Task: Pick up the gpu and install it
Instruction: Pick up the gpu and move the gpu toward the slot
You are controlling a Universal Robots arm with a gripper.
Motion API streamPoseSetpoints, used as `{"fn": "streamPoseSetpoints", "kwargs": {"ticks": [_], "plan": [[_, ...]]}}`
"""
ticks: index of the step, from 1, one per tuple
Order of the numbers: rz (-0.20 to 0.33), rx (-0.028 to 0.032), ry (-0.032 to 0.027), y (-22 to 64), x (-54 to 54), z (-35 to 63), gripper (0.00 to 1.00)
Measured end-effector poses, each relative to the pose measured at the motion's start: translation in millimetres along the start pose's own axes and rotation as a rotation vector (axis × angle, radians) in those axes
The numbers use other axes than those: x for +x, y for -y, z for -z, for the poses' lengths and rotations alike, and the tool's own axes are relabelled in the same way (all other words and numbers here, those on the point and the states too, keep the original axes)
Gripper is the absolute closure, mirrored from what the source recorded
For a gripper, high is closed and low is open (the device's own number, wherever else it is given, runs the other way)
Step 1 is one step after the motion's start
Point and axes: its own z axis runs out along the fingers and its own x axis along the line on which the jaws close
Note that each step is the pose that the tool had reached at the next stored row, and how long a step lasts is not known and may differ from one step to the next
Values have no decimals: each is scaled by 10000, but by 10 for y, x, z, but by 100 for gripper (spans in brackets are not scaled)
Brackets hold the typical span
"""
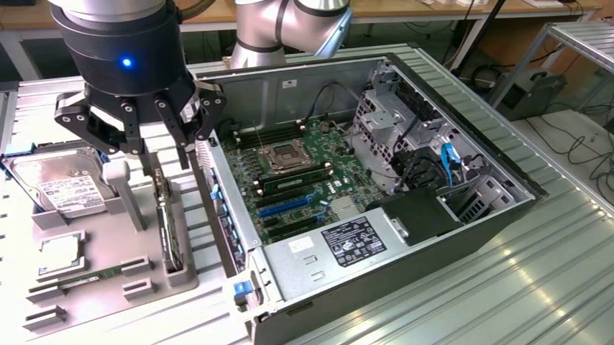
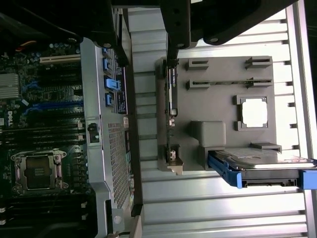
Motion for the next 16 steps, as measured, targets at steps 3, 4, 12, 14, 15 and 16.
{"fn": "streamPoseSetpoints", "kwargs": {"ticks": [3,4,12,14,15,16], "plan": [[0,-1,0,0,1,-8,58],[0,0,0,1,1,-10,58],[0,6,1,2,2,-29,58],[0,8,1,2,2,-35,58],[0,10,2,2,2,-37,58],[1,14,2,2,2,-38,58]]}}
